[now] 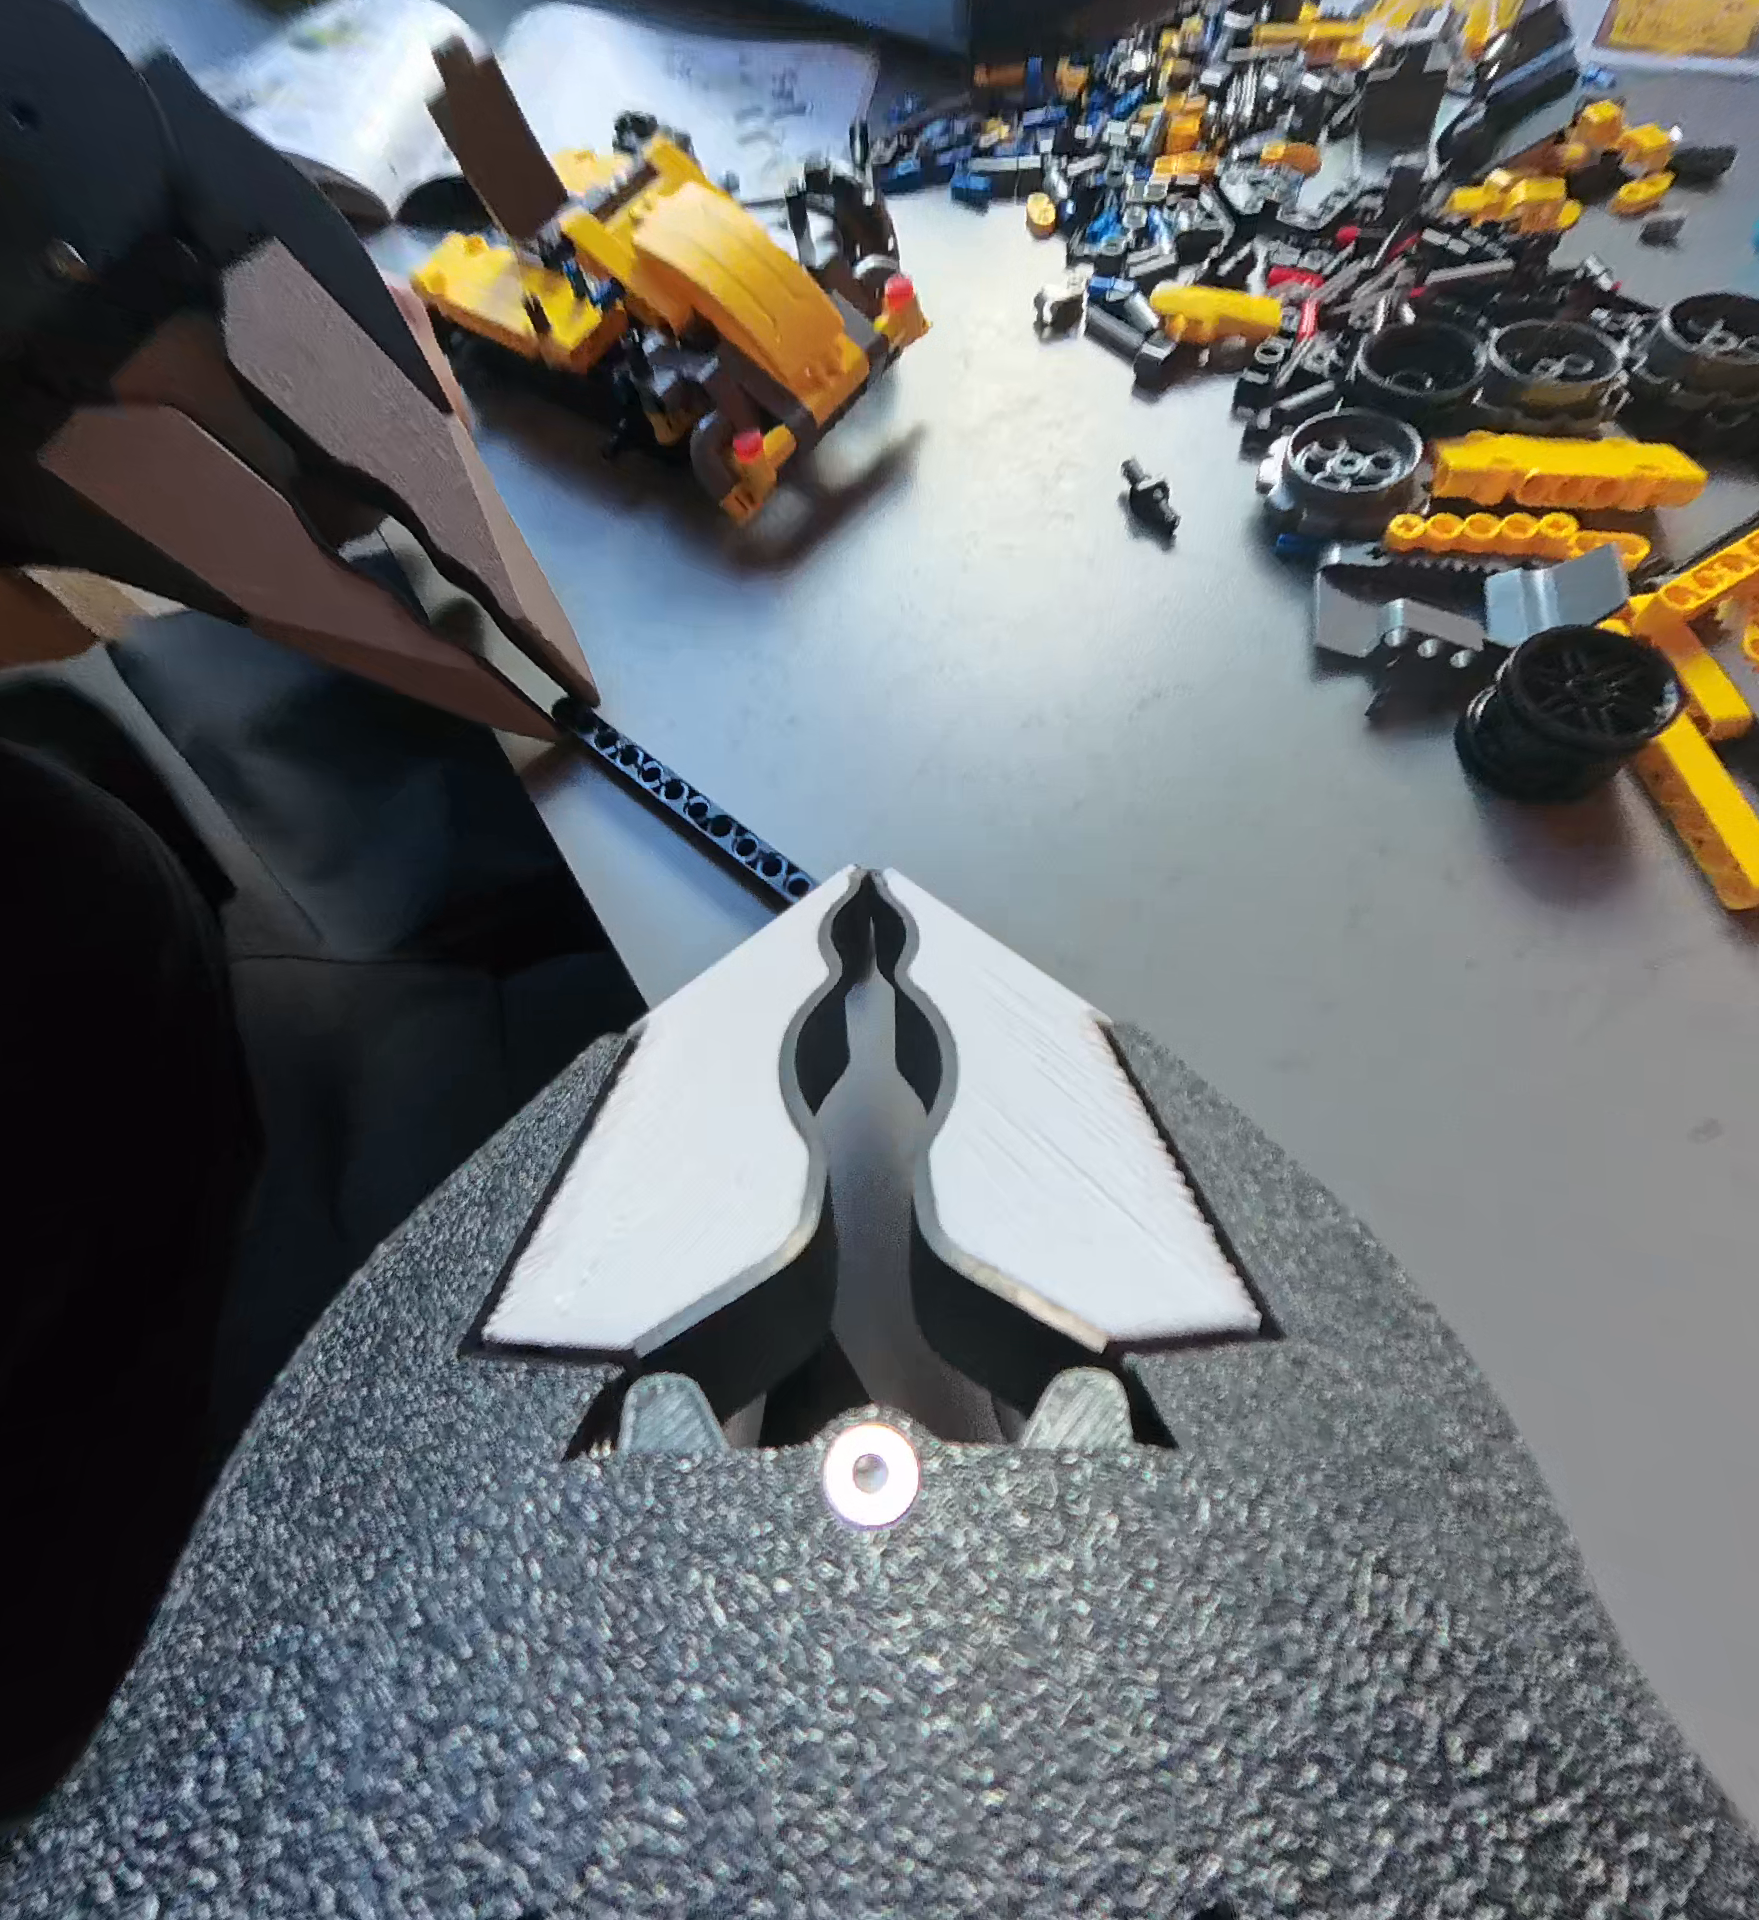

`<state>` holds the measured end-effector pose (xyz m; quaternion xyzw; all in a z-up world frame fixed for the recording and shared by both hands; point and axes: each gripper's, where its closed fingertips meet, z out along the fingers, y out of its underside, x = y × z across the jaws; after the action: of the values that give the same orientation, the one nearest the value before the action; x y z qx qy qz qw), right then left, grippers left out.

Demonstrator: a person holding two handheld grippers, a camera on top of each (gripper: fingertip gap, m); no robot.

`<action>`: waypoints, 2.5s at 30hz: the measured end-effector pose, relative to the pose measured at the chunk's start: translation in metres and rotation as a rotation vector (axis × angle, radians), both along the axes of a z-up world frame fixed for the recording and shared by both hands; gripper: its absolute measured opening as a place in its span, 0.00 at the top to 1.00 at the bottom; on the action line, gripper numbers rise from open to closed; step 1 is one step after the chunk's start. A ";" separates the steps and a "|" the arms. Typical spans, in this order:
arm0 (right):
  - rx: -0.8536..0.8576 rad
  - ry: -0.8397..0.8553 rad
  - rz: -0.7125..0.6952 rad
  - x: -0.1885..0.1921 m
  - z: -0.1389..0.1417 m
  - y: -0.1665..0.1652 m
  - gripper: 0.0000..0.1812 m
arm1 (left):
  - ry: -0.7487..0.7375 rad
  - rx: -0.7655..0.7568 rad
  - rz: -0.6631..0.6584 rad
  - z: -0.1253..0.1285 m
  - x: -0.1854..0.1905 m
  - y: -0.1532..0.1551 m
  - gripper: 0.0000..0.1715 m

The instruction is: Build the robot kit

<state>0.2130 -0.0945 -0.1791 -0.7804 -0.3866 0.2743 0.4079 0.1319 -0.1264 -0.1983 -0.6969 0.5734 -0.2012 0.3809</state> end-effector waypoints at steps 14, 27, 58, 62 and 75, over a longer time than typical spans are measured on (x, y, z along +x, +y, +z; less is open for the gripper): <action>-0.001 -0.135 0.077 -0.018 -0.021 -0.006 0.91 | -0.030 0.064 0.003 0.010 0.001 0.003 0.93; 0.019 -0.007 -0.109 -0.001 0.006 0.026 0.92 | -0.236 -0.097 0.064 0.039 -0.056 -0.054 0.87; 0.206 -0.402 -0.452 0.010 0.014 0.060 0.88 | -0.367 -0.011 0.219 0.045 -0.082 -0.030 0.87; 0.178 -0.349 -0.447 0.016 0.016 0.058 0.87 | -0.374 -0.006 0.246 0.050 -0.084 -0.020 0.87; -0.023 -0.214 -0.186 0.009 -0.010 0.032 0.82 | -0.398 -0.015 0.236 0.052 -0.108 -0.019 0.85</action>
<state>0.2219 -0.0624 -0.1889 -0.8422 -0.3506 0.1549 0.3792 0.0242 -0.1451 -0.1462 -0.7086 0.4001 -0.2930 0.5019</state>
